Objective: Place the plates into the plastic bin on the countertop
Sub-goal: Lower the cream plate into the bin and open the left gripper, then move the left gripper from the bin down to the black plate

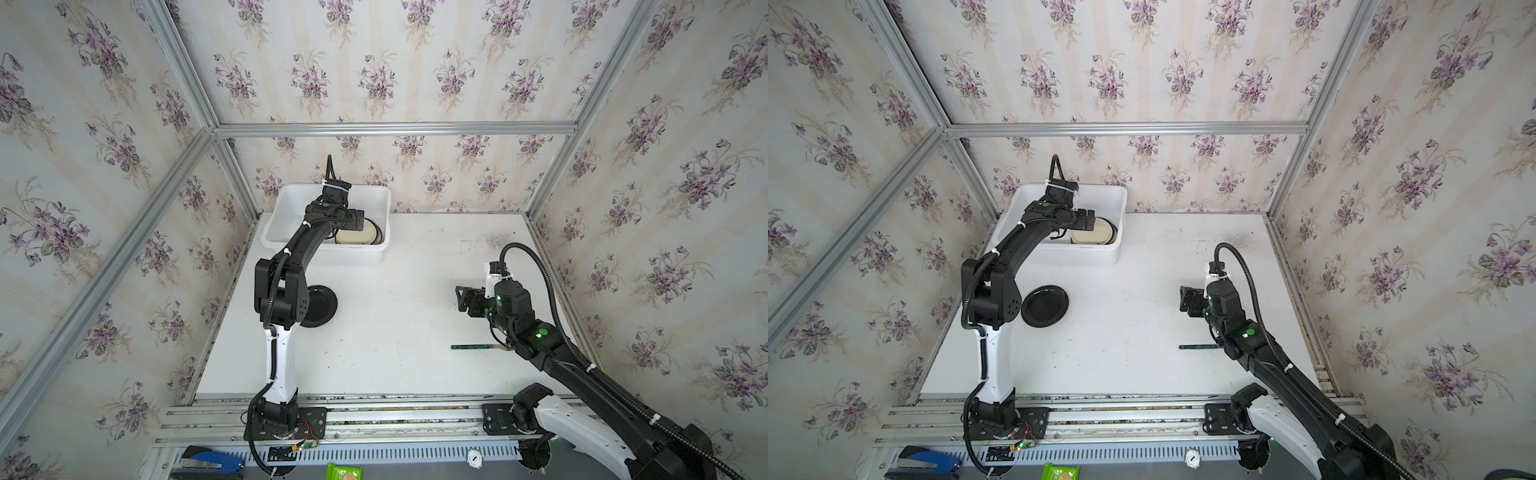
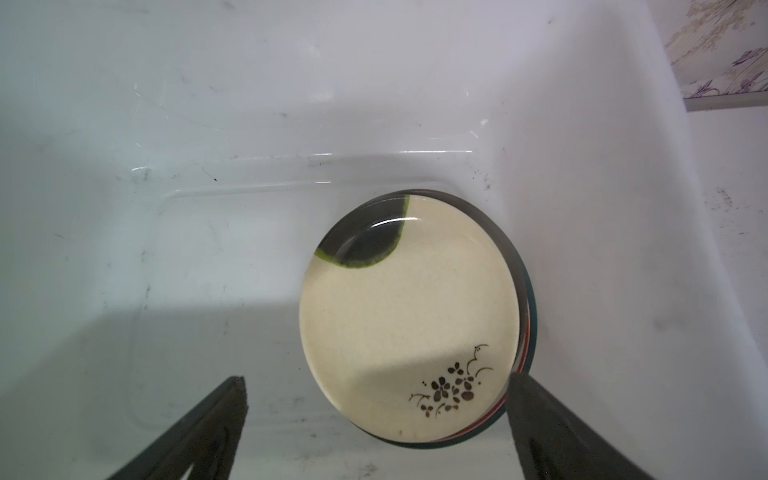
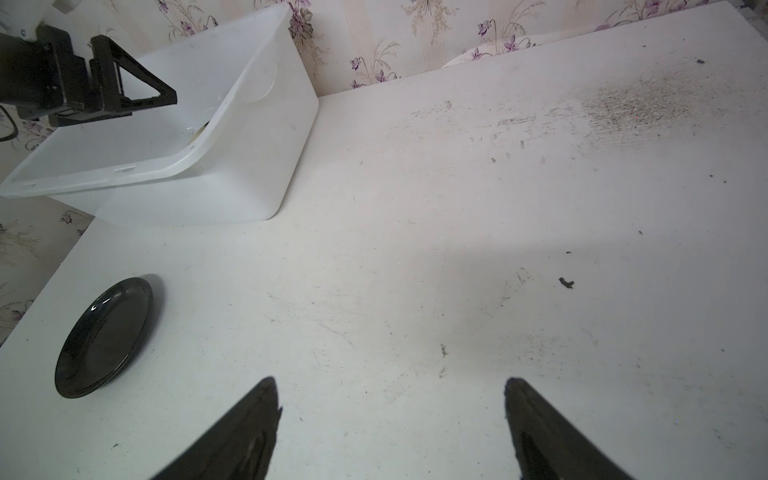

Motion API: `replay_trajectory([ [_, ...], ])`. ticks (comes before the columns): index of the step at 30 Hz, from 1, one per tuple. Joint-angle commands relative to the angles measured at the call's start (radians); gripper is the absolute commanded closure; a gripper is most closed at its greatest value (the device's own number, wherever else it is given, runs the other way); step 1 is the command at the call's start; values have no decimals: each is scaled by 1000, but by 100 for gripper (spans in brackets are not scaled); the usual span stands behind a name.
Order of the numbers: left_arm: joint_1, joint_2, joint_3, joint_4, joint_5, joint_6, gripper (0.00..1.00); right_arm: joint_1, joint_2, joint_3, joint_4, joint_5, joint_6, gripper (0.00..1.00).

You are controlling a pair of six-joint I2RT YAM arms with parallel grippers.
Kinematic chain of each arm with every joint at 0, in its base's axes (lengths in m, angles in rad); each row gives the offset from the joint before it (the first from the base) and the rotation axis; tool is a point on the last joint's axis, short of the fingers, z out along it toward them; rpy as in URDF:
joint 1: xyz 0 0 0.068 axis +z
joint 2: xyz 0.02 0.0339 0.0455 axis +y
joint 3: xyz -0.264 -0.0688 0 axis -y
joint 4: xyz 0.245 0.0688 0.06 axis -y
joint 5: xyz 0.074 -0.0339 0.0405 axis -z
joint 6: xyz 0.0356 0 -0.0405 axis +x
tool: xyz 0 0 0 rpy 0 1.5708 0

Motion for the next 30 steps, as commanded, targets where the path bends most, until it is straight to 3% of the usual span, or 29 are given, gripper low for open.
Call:
replay_trajectory([
  [1, -1, -52, -30, 3, -57, 17, 0, -3, 2, 20, 25, 11, 2, 13],
  [5, -1, -165, -137, 11, -68, -22, 0, -4, 3, 21, 34, 2, -1, 12],
  [9, 0, -356, -378, 100, -61, -83, 0, -7, 9, 23, 57, -20, -10, 11],
  [16, 6, -778, -868, 302, -112, -190, 0, -12, 113, 71, 130, -187, -53, 8],
  [21, 42, -1003, -1097, 320, -112, -256, 0, -12, 232, 144, 170, -299, -75, 6],
  [30, 95, -1225, -1409, 316, -22, -418, 0, -12, 283, 158, 199, -370, -62, 4],
])
